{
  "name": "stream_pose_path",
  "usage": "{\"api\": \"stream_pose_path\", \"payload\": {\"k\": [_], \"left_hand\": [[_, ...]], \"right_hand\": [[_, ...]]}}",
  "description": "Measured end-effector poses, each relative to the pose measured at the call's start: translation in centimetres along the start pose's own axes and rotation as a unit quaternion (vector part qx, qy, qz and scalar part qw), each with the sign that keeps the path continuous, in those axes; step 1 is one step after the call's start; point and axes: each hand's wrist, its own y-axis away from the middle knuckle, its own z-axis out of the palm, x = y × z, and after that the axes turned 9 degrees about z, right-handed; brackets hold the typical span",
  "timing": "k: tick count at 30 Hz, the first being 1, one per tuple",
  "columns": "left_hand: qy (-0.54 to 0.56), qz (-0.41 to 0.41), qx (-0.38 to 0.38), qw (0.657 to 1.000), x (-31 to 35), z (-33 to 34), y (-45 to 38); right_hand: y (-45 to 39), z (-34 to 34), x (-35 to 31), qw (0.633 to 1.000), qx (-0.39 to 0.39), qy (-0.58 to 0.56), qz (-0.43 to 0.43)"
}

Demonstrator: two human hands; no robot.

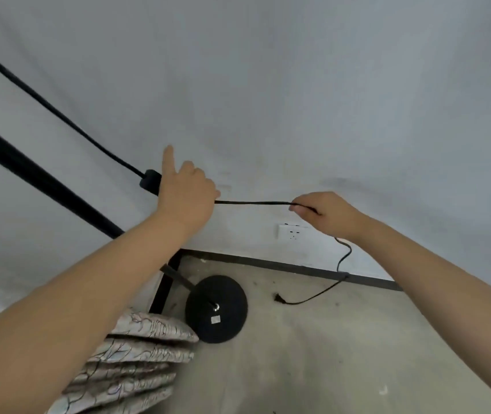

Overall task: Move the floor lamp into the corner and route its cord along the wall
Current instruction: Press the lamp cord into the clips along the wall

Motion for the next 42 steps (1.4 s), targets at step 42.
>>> {"api": "stream_pose_path", "payload": {"k": [42], "left_hand": [[0.295, -0.178, 0.298, 0.890, 2.8, 15.9, -9.9]], "right_hand": [[-11.9, 9.4, -2.8, 0.941, 0.273, 0.193, -0.051]]}}
